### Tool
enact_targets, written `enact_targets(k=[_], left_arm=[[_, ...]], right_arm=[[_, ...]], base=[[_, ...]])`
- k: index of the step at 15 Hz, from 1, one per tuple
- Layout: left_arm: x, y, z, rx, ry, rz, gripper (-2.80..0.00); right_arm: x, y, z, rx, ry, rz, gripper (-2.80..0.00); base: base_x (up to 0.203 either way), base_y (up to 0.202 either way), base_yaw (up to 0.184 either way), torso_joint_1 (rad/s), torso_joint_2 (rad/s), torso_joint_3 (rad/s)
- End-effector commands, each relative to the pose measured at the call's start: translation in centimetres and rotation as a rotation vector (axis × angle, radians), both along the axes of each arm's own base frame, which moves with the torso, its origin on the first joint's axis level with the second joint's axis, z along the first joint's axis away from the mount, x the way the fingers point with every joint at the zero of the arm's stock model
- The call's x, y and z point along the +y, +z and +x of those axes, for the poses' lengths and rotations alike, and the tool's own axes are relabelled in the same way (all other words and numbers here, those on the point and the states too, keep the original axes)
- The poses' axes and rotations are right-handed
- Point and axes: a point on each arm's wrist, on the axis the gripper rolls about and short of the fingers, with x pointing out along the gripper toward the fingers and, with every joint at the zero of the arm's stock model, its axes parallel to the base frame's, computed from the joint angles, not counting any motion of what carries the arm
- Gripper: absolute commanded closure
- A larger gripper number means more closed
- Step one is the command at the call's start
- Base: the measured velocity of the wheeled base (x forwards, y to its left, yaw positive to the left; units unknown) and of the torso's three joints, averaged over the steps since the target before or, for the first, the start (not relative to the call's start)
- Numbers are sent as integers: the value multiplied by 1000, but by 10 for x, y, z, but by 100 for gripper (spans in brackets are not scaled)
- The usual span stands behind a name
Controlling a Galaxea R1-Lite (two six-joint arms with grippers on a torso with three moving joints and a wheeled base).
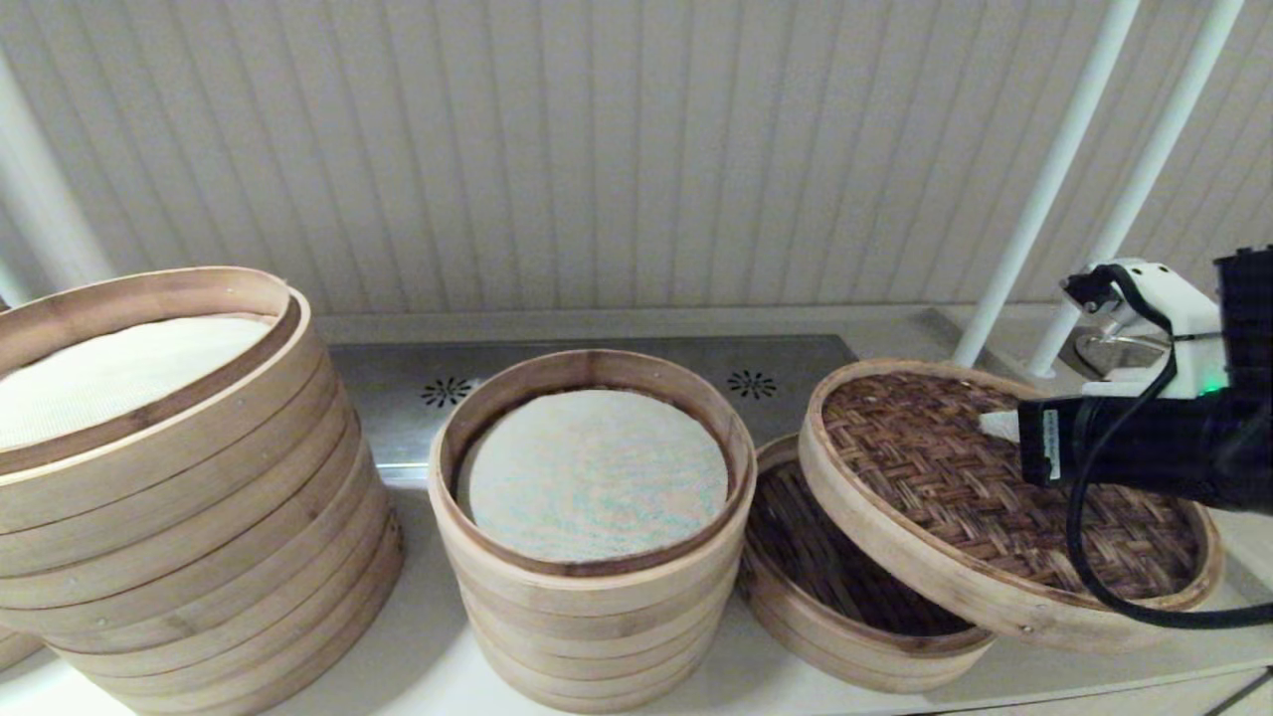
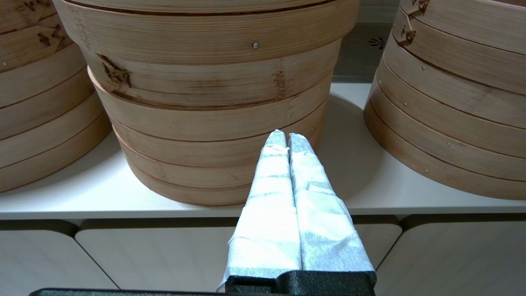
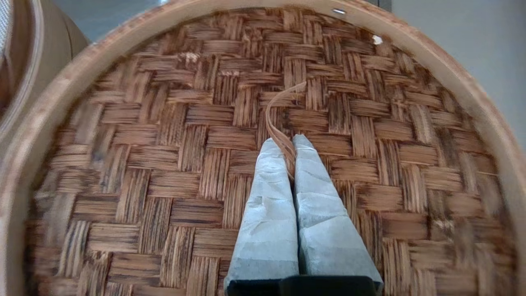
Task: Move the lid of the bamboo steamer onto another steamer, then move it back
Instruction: Put the steamer
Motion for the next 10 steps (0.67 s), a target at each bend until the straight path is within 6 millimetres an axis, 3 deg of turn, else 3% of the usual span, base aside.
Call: enact_targets(k=[1,10], left_arm=[[0,0,0,-1,0,1,0],[0,0,0,0,0,0,0]], right_arm=[[2,-18,5,18,-1,-3,0],[8,-46,23,30,-8,25,0]], base=[[0,0,0,0,0,0],[0,0,0,0,0,0]])
